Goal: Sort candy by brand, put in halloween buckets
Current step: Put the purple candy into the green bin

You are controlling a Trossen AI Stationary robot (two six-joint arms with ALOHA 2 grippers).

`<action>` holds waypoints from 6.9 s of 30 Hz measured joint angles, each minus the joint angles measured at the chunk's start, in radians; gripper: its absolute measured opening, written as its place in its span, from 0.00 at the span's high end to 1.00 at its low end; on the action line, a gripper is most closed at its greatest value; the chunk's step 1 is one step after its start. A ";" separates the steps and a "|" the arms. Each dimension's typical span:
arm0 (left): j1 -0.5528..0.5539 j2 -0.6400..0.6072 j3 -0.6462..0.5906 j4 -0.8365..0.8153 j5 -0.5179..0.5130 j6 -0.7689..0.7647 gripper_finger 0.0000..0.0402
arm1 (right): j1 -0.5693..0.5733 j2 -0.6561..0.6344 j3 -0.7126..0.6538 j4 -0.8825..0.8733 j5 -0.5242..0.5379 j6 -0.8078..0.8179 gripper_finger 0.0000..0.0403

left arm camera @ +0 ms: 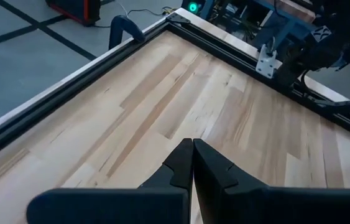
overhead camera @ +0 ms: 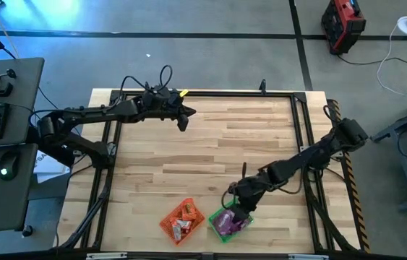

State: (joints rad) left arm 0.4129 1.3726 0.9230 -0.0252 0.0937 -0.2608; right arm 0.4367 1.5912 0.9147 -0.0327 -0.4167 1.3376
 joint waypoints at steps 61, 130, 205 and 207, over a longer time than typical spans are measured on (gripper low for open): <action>0.334 0.220 -0.425 -0.010 -0.886 -0.621 1.00 | -0.436 -0.327 -0.289 -0.219 0.338 -0.040 1.00; -0.211 -0.012 0.059 -0.138 0.011 -0.246 1.00 | -0.441 0.120 0.091 -0.246 0.229 -1.230 0.39; -0.348 -0.548 0.060 -0.374 -0.077 -0.311 1.00 | -0.569 0.707 0.871 -1.012 0.126 -1.967 0.69; -0.348 -0.548 0.060 -0.374 -0.077 -0.312 1.00 | -0.568 0.710 0.872 -1.013 0.132 -1.972 0.70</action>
State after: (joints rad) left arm 0.0650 0.8242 0.9829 -0.3996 0.0162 -0.5728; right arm -0.1314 2.3010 1.7866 -1.0458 -0.2848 -0.6343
